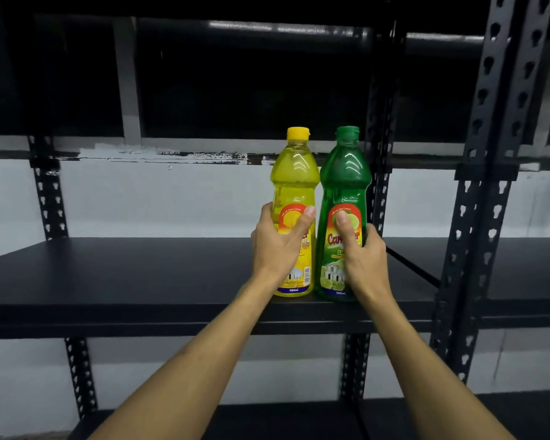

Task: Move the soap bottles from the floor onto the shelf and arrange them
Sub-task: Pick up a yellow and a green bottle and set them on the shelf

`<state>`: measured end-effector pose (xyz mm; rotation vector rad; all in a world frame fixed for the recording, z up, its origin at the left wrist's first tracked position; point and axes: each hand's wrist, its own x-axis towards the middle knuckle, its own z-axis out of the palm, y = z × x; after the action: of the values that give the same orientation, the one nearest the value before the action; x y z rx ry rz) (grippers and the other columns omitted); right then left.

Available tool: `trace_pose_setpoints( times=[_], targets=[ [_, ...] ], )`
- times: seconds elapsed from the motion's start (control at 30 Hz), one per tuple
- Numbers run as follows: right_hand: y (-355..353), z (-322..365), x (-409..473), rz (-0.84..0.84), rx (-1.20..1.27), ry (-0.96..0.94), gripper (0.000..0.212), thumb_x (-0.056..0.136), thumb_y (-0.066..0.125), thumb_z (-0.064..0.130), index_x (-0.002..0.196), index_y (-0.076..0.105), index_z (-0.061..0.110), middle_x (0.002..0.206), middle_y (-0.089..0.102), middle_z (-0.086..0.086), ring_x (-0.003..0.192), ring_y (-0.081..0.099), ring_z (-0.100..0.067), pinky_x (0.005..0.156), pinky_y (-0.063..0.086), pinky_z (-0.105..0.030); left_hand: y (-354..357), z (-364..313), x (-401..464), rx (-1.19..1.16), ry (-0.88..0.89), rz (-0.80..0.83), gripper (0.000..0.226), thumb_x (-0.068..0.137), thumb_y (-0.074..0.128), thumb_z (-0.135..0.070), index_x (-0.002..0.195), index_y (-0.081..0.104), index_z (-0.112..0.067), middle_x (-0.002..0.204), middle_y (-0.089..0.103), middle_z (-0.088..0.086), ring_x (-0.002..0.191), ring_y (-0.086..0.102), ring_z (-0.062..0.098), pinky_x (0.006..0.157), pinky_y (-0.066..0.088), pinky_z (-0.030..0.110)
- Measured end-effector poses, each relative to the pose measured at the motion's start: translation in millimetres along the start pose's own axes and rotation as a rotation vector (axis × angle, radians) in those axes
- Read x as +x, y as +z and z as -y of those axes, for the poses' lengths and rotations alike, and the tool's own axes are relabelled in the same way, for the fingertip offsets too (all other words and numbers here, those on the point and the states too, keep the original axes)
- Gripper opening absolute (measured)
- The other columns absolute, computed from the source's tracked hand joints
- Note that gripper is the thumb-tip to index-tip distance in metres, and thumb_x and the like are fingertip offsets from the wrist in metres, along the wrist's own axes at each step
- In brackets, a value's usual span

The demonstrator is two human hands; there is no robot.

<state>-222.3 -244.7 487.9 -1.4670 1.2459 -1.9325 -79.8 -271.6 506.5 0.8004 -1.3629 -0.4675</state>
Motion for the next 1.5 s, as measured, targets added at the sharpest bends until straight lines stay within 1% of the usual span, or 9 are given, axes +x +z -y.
trace_pose_setpoints(
  times=[0.43,0.63,0.8,0.87,0.97,1.07,1.13,1.3,1.5],
  targets=[
    [-1,-7,9,-0.006,0.065,0.013,0.064,0.077,0.066,0.073,0.115,0.062,0.021,0.105,0.075,0.002,0.096,0.074,-0.011,0.089,0.061,-0.043,-1,4,6,0.095,-0.005,0.111,0.050,0.087,0.062,-0.065,0.124,0.052,-0.032,0.104,0.068,-0.016,0.089,0.065,-0.006,0.065,0.046,0.007],
    [-2,4,2,-0.011,-0.008,0.037,0.074,0.073,0.065,0.080,0.118,0.059,0.022,0.109,0.073,0.005,0.102,0.072,-0.014,0.091,0.059,-0.040,-15,-6,8,0.183,-0.056,0.249,0.064,0.090,0.054,-0.068,0.139,0.039,-0.031,0.116,0.063,-0.010,0.101,0.066,0.011,0.085,0.055,0.032],
    [-15,15,7,0.044,-0.142,0.072,0.094,0.061,0.063,0.091,0.126,0.052,0.024,0.119,0.068,0.002,0.106,0.068,-0.016,0.097,0.056,-0.047,-18,-15,5,0.252,-0.060,0.268,0.084,0.092,0.050,-0.068,0.154,-0.001,-0.041,0.149,0.039,0.007,0.122,0.058,0.027,0.096,0.054,0.046],
    [-18,23,8,-0.005,-0.215,0.006,0.100,0.069,0.064,0.086,0.141,0.040,0.021,0.134,0.058,-0.003,0.118,0.061,-0.019,0.102,0.052,-0.045,-15,-19,3,0.260,0.005,0.203,0.083,0.095,0.052,-0.061,0.154,-0.004,-0.043,0.150,0.031,0.009,0.121,0.057,0.027,0.093,0.055,0.045],
    [-10,36,12,-0.146,-0.362,-0.236,0.081,0.092,0.053,0.069,0.153,0.027,0.021,0.152,0.041,-0.005,0.137,0.044,-0.021,0.112,0.041,-0.048,-7,-26,5,0.288,0.124,0.084,0.078,0.097,0.049,-0.059,0.153,-0.004,-0.048,0.159,0.020,0.007,0.131,0.050,0.031,0.096,0.053,0.046],
    [6,47,20,-0.332,-0.630,-0.515,0.061,0.105,0.040,0.048,0.157,0.025,0.019,0.162,0.024,-0.010,0.147,0.031,-0.026,0.114,0.038,-0.049,2,-27,9,0.423,0.332,-0.011,0.067,0.102,0.043,-0.052,0.156,0.003,-0.047,0.168,-0.001,0.003,0.151,0.022,0.032,0.112,0.040,0.054],
    [12,40,29,-0.310,-0.691,-0.609,0.060,0.107,0.036,0.044,0.160,0.020,0.021,0.168,0.012,-0.008,0.153,0.023,-0.026,0.114,0.039,-0.049,6,-18,13,0.484,0.502,-0.022,0.062,0.105,0.039,-0.045,0.158,0.007,-0.043,0.169,-0.006,0.003,0.154,0.012,0.026,0.116,0.036,0.053],
    [21,12,45,-0.261,-0.581,-0.656,0.062,0.109,0.034,0.041,0.163,0.007,0.028,0.170,0.001,0.001,0.151,0.004,-0.003,0.110,0.046,-0.045,16,7,28,0.421,0.568,-0.002,0.061,0.108,0.038,-0.036,0.159,0.005,-0.043,0.169,-0.007,0.002,0.153,0.015,0.023,0.099,0.054,0.045],
    [29,-11,78,-0.253,-0.598,-0.674,0.062,0.108,0.036,0.037,0.163,0.012,0.021,0.170,0.004,-0.004,0.156,0.014,-0.021,0.104,0.039,-0.029,34,39,58,0.482,0.586,0.050,0.061,0.108,0.034,-0.037,0.161,0.003,-0.033,0.168,-0.013,0.006,0.141,0.041,0.034,0.073,0.062,0.043]
  ],
)
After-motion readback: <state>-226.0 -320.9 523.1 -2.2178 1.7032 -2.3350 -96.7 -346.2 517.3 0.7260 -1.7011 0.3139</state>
